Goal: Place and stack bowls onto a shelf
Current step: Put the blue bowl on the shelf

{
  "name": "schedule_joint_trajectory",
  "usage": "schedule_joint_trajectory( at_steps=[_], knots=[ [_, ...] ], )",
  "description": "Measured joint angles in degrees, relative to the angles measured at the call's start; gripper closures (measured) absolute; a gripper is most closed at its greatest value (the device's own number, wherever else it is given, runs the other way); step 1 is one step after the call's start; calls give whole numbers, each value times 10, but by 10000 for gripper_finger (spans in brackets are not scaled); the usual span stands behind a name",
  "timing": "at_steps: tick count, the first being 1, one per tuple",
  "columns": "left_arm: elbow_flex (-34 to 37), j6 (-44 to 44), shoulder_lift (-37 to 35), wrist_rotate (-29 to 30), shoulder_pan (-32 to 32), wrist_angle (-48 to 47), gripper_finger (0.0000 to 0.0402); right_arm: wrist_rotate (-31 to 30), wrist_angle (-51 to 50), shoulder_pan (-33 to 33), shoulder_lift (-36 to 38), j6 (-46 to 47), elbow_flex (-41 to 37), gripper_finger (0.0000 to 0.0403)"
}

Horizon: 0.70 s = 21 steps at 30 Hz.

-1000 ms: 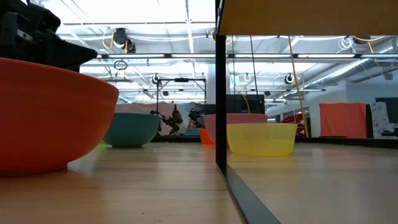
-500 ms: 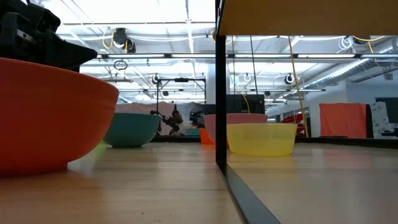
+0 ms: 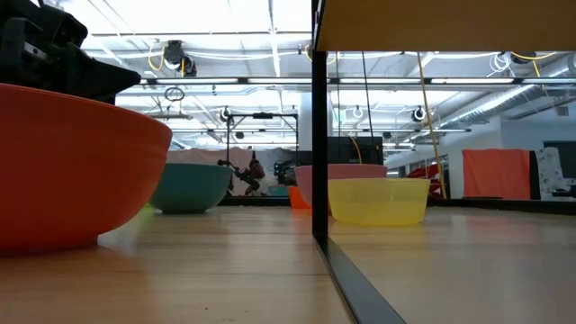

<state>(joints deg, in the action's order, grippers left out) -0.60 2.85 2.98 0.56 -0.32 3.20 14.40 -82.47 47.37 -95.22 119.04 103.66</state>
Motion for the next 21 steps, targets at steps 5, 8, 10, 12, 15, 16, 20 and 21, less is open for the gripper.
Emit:
schedule_joint_trajectory(
  at_steps=[5, 8, 10, 12, 15, 16, 20, 21],
  knots=[
    [0, -1, 0, 0, 0, 0, 366, -51, 21, 0, 0, -14, 0, 370],
    [0, -1, 0, 0, 0, 0, 366, -54, 25, -2, 0, -14, 0, 376],
    [0, -2, 0, 0, 0, 0, 366, -54, 25, -3, 0, -14, 0, 378],
    [0, -2, 0, 0, 0, 0, 366, -54, 28, -4, 0, -14, 0, 378],
    [0, -2, 0, 0, 0, 0, 366, -54, 41, -5, 0, -14, 0, 378],
    [0, -2, 0, 0, 0, 0, 366, -54, 48, -5, 0, -15, 0, 378],
    [0, -2, 0, 0, 0, 0, 366, -53, 69, -5, 0, -13, 0, 378],
    [0, -2, 0, 0, 0, 0, 366, -53, 71, -5, 0, -13, 0, 378]
  ],
)
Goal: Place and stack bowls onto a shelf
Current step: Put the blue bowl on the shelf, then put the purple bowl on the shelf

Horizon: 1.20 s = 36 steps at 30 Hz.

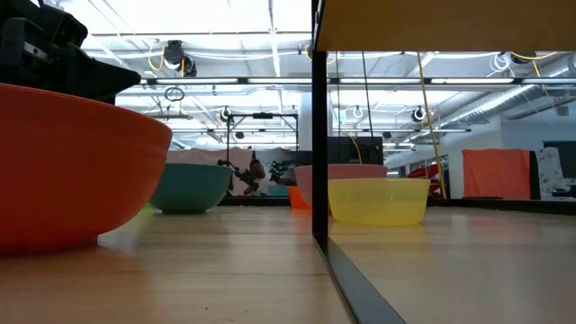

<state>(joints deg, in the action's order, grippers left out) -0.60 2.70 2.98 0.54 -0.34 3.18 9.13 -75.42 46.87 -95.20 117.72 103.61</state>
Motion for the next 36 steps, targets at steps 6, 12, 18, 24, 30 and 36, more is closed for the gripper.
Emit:
schedule_joint_trajectory(
  at_steps=[6, 12, 18, 24, 30, 36],
  knots=[
    [0, 0, 0, 0, 0, 0, 366, 16, 5, 0, 0, 0, 0, 378],
    [0, -6, 0, 0, 0, 0, 366, 15, -1, 0, 0, -18, 0, 359],
    [0, -16, 0, 0, 0, 0, 366, 15, -6, 0, 1, -20, 0, 313],
    [0, -18, 0, 0, 0, 0, 366, -38, -26, 0, 20, -42, 0, 297],
    [0, -66, 0, 11, 0, 0, 366, -78, -40, 0, 43, -69, 0, 297],
    [0, -149, 0, 62, 0, 2, 366, -158, -56, 0, 58, -146, 0, 298]
  ],
)
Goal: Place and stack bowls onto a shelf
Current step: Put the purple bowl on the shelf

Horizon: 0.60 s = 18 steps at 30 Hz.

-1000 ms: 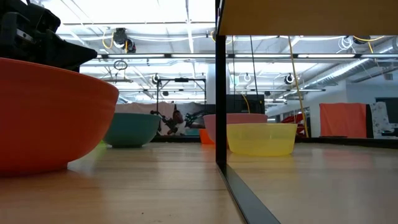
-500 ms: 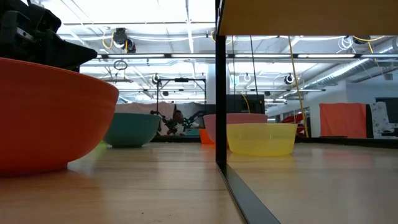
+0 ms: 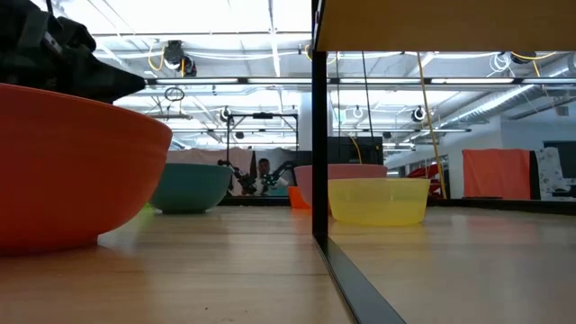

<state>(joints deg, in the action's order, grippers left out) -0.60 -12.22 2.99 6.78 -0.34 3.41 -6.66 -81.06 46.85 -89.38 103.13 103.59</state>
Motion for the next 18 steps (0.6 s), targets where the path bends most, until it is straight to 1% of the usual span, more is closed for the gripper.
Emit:
schedule_joint_trajectory(
  at_steps=[4, 8, 13, 16, 18],
  knots=[
    [-11, -4, 3, -13, 0, -1, 366, -92, -4, 0, 3, -69, 0, 298],
    [-54, -40, 34, -40, 1, -41, 366, -163, -7, -6, 3, -143, 0, 298],
    [-129, -77, 114, -48, 16, -119, 366, -284, -6, -12, 3, -263, 0, 298],
    [-171, -85, 169, -48, 37, -154, 366, -379, 2, -11, 3, -327, -1, 298],
    [-197, -86, 206, -48, 55, -178, 366, -437, 29, -11, 3, -371, -15, 298]
  ],
)
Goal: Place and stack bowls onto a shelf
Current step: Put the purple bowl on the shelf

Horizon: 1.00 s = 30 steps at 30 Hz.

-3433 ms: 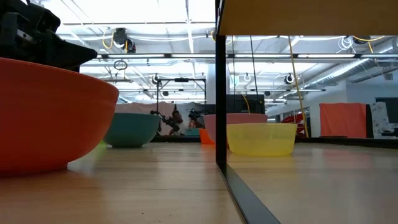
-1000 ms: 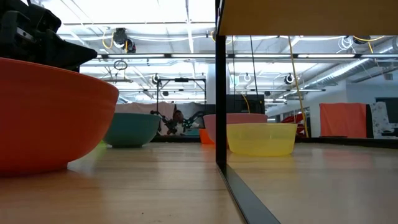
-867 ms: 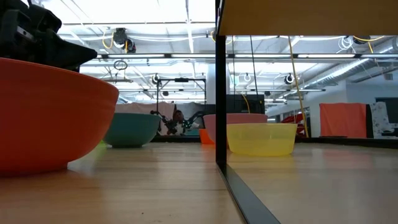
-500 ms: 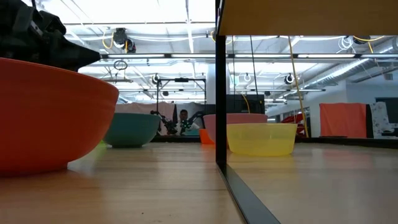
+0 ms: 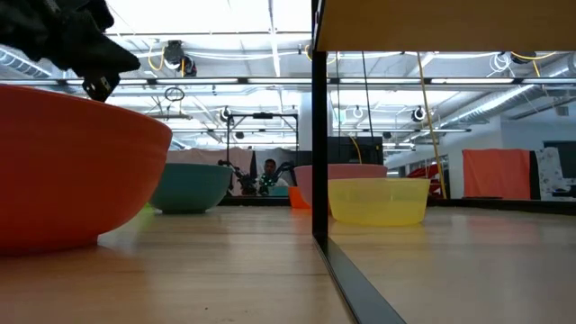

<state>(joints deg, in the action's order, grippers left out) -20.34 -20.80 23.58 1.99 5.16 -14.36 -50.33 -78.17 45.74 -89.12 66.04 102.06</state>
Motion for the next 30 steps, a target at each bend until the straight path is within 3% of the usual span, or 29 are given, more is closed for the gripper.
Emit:
schedule_joint_trajectory(
  at_steps=[5, 8, 12, 22, 26, 30],
  knots=[
    [-64, -30, 96, 12, 60, -102, 366, -80, 136, -3, -2, -131, -66, 298],
    [-95, -57, 153, 32, 106, -149, 366, -124, 270, -16, -2, -226, -123, 298],
    [-129, -86, 216, 41, 174, -185, 366, -137, 469, -33, -2, -367, -210, 298],
    [-163, -208, 321, 41, 339, -234, 366, 30, 921, -63, -2, -604, -394, 298],
    [-164, -243, 347, 45, 392, -251, 361, 42, 973, -64, -2, -652, -413, 298],
    [-164, -297, 374, 59, 430, -287, 320, 41, 972, -64, -2, -678, -413, 298]
  ],
)
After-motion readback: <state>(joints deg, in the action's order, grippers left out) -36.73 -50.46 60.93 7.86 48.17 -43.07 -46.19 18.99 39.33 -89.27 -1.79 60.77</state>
